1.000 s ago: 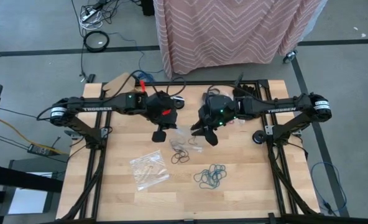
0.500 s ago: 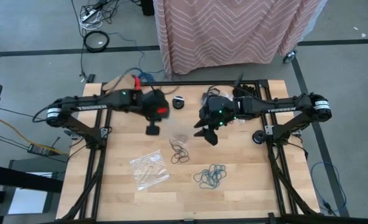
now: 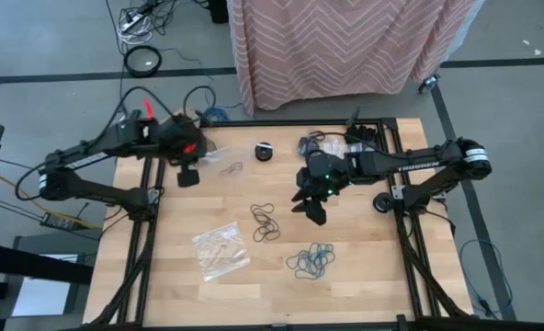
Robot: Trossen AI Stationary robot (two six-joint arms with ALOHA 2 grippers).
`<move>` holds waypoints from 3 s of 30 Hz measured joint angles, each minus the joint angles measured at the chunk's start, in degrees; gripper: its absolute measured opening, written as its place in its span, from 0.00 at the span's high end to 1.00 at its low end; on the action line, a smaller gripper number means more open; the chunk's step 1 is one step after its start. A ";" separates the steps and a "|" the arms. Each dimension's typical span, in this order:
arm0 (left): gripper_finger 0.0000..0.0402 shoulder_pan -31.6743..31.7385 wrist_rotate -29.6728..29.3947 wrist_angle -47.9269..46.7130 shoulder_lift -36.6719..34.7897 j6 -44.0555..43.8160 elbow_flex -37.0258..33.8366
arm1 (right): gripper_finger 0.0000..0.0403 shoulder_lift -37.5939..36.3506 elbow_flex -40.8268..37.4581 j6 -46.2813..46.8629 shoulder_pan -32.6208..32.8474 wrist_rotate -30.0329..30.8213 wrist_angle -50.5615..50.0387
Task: Sort rubber bands
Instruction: Put the violet rubber band into the transparent bag
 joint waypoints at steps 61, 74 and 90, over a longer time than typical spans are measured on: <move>1.00 -16.41 9.19 30.43 21.19 -8.35 -0.07 | 1.00 0.15 0.02 -15.08 -8.13 -8.44 9.65; 1.00 -15.79 9.59 34.73 21.19 -8.26 -0.07 | 1.00 0.15 0.02 -15.76 -7.86 -7.66 6.52; 1.00 -15.79 9.93 41.13 21.19 -8.06 -0.07 | 0.63 1.39 0.15 -11.47 -8.11 -16.15 7.73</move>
